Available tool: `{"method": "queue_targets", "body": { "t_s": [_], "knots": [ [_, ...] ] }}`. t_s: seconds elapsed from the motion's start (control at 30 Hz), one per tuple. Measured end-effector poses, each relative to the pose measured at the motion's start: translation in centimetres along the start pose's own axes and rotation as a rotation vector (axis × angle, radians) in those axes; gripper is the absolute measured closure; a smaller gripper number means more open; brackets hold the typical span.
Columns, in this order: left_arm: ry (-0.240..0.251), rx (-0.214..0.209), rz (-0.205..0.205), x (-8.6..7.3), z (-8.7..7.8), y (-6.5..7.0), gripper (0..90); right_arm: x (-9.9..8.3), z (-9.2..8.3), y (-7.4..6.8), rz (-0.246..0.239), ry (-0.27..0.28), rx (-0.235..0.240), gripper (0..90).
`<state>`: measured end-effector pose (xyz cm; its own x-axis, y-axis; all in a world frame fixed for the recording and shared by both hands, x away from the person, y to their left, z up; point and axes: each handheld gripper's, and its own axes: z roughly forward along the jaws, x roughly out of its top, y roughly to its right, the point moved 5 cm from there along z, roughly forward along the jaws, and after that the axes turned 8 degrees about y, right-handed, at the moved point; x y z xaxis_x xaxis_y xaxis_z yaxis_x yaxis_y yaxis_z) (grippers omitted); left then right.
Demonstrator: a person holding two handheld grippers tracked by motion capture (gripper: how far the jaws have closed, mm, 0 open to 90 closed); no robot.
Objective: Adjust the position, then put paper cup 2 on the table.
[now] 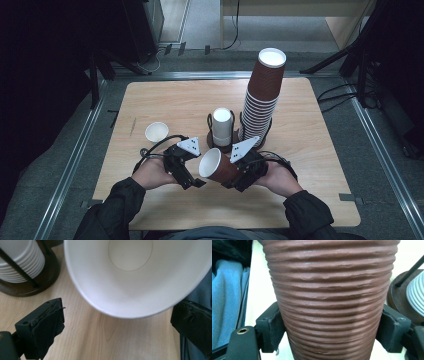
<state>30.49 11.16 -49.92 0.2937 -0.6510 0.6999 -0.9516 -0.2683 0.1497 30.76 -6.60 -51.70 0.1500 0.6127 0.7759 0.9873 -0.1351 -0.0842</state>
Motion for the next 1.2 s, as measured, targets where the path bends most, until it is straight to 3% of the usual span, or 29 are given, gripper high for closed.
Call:
{"method": "queue_targets", "body": {
  "t_s": [0.2,0.33,0.43,0.73,1.2],
  "knots": [
    [0.031,-0.004,-0.026,-0.1,-0.1,-0.2,0.0,-0.1,-0.5,0.3,0.007,0.017,-0.013,20.6],
    [0.093,-0.007,-0.063,0.3,-0.4,-0.3,0.0,-0.1,-0.8,0.4,0.015,0.025,-0.017,20.6],
    [0.12,0.001,-0.066,0.6,-0.5,-0.2,0.0,0.0,-1.0,0.5,0.014,0.042,-0.019,20.5],
    [0.187,-0.032,-0.101,1.6,-0.4,0.4,0.0,0.3,-0.9,0.4,0.022,0.068,-0.017,20.5],
    [0.217,-0.029,-0.097,2.5,0.4,1.0,0.0,0.5,0.0,0.0,0.016,0.077,0.003,20.5]
  ]
}}
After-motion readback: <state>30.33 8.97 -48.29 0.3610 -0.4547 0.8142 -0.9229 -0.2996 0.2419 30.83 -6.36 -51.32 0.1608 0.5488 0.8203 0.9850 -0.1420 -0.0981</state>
